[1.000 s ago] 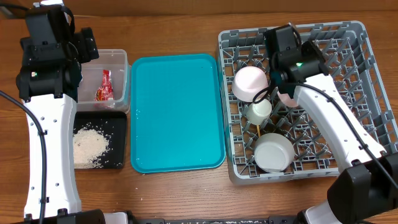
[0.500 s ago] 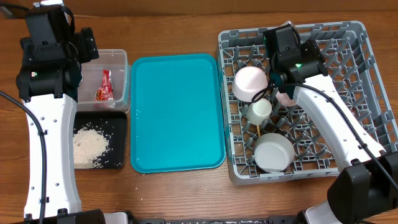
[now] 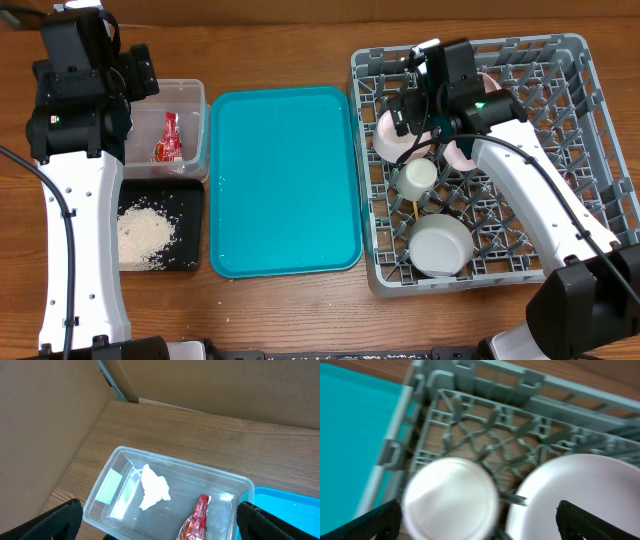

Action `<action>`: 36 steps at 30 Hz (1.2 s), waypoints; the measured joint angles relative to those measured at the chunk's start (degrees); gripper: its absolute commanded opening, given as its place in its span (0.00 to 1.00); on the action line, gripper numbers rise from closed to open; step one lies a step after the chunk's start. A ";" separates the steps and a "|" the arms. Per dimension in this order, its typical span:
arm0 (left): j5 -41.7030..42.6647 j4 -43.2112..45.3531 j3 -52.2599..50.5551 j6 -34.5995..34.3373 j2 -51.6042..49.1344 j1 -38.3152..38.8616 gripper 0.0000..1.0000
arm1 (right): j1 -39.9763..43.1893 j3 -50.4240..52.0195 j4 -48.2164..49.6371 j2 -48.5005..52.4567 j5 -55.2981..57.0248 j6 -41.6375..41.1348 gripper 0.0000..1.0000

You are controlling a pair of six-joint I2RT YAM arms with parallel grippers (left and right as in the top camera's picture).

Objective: Sort waste into correct bins and load items into the dishwasher

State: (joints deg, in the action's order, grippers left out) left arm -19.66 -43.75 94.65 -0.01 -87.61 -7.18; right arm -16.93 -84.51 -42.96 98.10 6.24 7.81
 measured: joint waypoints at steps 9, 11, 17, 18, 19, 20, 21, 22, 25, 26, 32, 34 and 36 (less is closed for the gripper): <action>0.00 0.02 0.00 0.00 0.00 0.00 1.00 | 0.02 0.00 -0.04 0.00 -4.31 -1.14 1.00; 0.00 0.02 0.00 0.00 0.00 0.00 1.00 | 0.02 0.00 -0.02 0.00 -4.55 -1.18 1.00; 0.00 0.02 0.00 0.00 0.00 0.00 1.00 | 0.02 0.00 -0.04 0.00 -4.79 -1.22 1.00; 0.00 0.02 0.00 0.00 0.00 0.00 1.00 | 0.02 0.00 -0.07 0.00 -4.81 -1.27 1.00; 0.00 0.02 0.00 0.00 0.00 0.00 1.00 | 0.02 0.00 -0.04 0.00 -4.79 -1.31 1.00; 0.00 0.00 0.00 0.00 0.00 0.00 1.00 | 0.00 0.00 -0.07 0.00 -4.79 -1.38 1.00; 0.00 0.00 0.00 0.00 0.00 0.00 1.00 | 0.02 0.00 -0.04 0.00 -4.76 -1.36 1.00; 0.00 0.02 0.00 0.00 0.00 0.00 1.00 | 0.02 0.00 -0.04 0.00 -4.76 -1.40 1.00; 0.00 0.00 0.00 0.00 0.00 0.00 1.00 | 0.02 0.00 -0.04 0.00 -4.79 -1.42 1.00; 0.00 0.02 0.00 0.00 0.00 0.00 1.00 | 0.02 0.00 -0.07 0.00 -4.79 -1.42 1.00; 0.02 0.00 0.00 0.00 0.00 0.00 1.00 | 0.02 0.00 -0.15 0.35 -4.81 -1.40 1.00; 0.00 0.00 0.00 0.00 0.00 0.00 1.00 | 0.02 0.00 -0.15 0.59 -4.81 -1.42 1.00; 0.00 0.00 0.00 0.00 0.00 0.00 1.00 | 0.02 0.00 -0.15 0.70 -4.81 -1.40 1.00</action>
State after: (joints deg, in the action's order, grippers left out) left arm -19.66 -43.75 94.65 -0.01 -87.61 -7.18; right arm -16.91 -84.51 -43.11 98.80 1.43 6.42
